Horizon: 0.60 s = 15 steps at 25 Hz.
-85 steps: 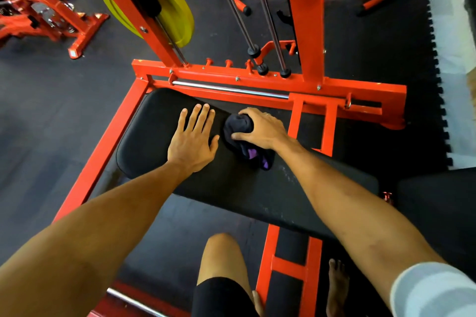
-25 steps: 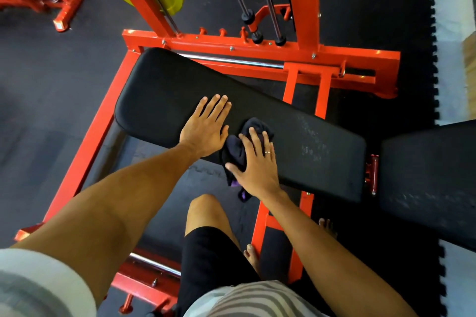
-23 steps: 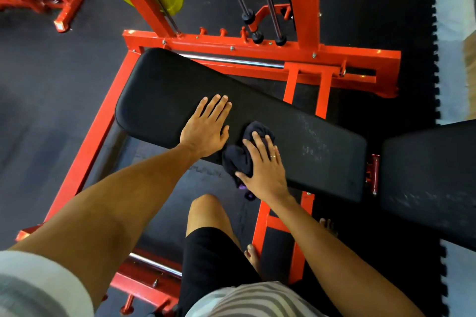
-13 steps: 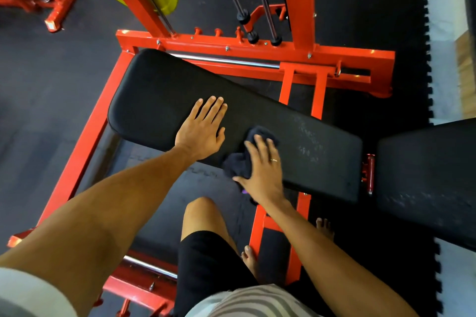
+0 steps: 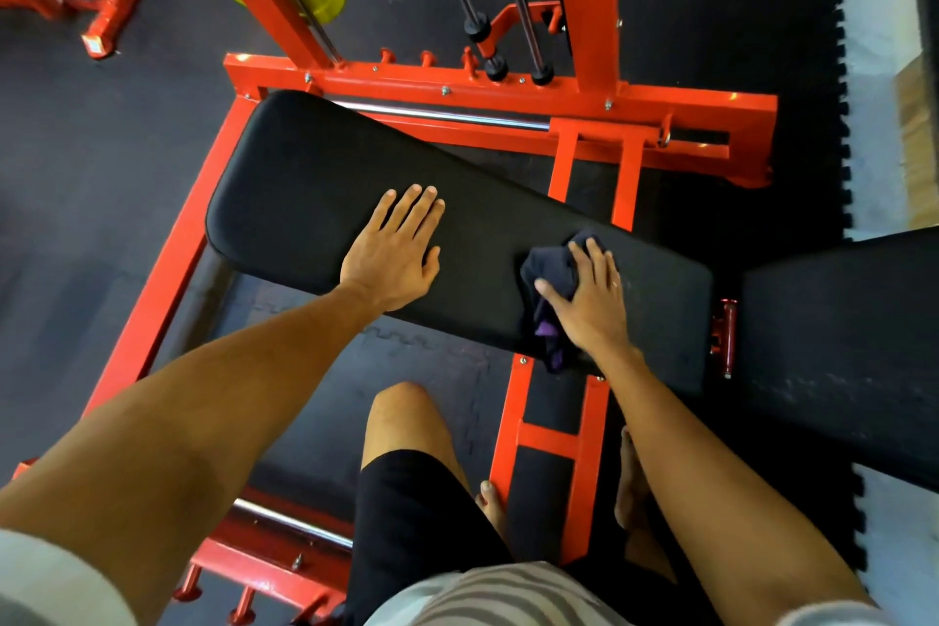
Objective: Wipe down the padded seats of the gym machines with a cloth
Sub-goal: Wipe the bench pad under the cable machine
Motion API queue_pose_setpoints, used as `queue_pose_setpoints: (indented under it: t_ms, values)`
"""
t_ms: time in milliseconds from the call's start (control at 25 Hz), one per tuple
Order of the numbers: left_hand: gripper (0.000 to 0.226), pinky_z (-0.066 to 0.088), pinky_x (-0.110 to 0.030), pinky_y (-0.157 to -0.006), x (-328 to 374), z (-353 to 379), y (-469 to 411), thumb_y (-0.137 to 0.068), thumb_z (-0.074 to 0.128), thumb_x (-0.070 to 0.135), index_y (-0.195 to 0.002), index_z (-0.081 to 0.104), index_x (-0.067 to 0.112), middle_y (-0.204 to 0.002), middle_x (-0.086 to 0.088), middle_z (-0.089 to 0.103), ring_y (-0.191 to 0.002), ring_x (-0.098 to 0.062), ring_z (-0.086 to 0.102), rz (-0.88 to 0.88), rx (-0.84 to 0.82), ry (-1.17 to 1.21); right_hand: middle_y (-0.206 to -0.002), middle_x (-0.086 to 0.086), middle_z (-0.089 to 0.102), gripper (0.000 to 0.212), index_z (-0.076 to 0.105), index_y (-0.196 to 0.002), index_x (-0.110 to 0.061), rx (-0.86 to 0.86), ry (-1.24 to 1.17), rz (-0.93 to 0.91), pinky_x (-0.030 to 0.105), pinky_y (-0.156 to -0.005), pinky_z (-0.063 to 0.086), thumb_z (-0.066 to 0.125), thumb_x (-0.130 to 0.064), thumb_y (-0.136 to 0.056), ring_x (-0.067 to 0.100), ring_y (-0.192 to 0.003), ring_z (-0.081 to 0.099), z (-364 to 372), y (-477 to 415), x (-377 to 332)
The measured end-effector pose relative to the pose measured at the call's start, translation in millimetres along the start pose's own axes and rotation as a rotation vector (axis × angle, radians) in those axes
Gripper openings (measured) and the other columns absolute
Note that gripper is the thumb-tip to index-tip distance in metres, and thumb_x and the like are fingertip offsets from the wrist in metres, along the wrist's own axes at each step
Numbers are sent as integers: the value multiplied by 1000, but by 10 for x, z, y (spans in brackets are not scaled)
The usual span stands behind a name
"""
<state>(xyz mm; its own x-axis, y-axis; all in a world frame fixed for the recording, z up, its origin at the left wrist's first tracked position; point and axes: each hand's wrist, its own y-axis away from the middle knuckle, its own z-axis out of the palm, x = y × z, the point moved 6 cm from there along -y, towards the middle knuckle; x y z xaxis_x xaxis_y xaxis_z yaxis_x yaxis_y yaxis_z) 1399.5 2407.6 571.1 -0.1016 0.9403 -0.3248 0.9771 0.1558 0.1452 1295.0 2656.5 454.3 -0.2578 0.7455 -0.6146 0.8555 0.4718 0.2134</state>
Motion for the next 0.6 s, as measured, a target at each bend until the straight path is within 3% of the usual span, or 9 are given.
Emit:
queue_pose_setpoints:
  t_ms: [120,240,360,440,600]
  values:
    - [67,15,-49,-126,16,-5,20,-103,30,42,-160,21,9,-167,-13,20,-155,-29,16,1,4,-4,-170,4,16,78,34,-158,-22,30,21,17,50,-126,6,55,-63,-95,35,-156,8,27,-291,-429]
    - [66,15,-49,-126,-8,-44,19,-103,32,42,-160,23,9,-167,-12,21,-154,-29,17,-5,4,-1,-170,3,18,74,37,-157,-23,3,75,-211,50,-126,10,51,-63,-96,34,-156,9,168,-105,-790]
    - [66,14,-48,-126,-1,-52,31,-103,33,42,-159,24,9,-167,-12,21,-154,-28,17,-8,16,-8,-170,-4,15,74,35,-157,-26,-46,93,-371,47,-126,15,44,-66,-96,29,-157,9,207,360,-582]
    - [66,14,-47,-126,8,-73,25,-103,33,42,-160,24,9,-167,-12,22,-154,-28,17,-13,23,7,-170,-4,15,71,36,-156,-26,-54,99,-341,49,-125,21,45,-63,-96,28,-157,13,162,509,-228]
    - [66,15,-48,-126,-5,-37,24,-103,31,43,-160,23,10,-166,-12,22,-154,-28,18,-6,28,11,-171,1,11,70,35,-157,-22,-15,43,-46,49,-125,19,57,-51,-98,31,-156,12,68,138,7]
